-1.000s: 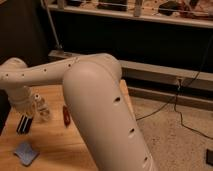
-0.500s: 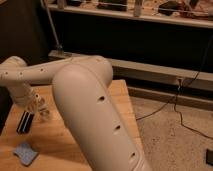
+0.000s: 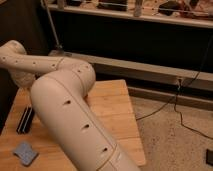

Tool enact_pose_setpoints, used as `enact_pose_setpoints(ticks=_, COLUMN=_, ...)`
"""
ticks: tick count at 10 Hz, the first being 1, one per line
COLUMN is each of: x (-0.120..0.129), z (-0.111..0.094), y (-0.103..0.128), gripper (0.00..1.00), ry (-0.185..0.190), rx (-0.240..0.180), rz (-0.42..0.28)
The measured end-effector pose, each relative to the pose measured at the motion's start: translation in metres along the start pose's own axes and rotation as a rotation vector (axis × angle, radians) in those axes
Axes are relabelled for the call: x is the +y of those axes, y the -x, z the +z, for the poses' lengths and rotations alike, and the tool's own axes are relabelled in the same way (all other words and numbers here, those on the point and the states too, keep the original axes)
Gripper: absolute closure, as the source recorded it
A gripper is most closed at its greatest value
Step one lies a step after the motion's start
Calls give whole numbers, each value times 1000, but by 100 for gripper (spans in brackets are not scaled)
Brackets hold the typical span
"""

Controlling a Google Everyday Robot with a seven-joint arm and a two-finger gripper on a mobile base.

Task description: Knock the bottle over

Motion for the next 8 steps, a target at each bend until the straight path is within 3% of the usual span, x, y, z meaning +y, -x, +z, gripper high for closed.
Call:
enact_pose_setpoints(ticks=1, x=4, z=-9, y=5, gripper=100, ry=31, rx=-15, rz=2)
enact_pose_setpoints(ticks=3, x=33, z=-25, y=-4, gripper=100, ry=149, rx=-22, rz=-7)
enact_pose_setpoints(ticks=5, x=67, z=-32, y=-36, gripper=100, ry=308, rx=9, rz=11)
enact_pose_setpoints(ticks=6, x=70, z=-32, y=-52, gripper=98, ry=362, rx=24, rz=34)
enact_pose_setpoints(ticks=8, x=68, z=-32, y=-67, gripper=94, ry=412, rx=38, rz=64)
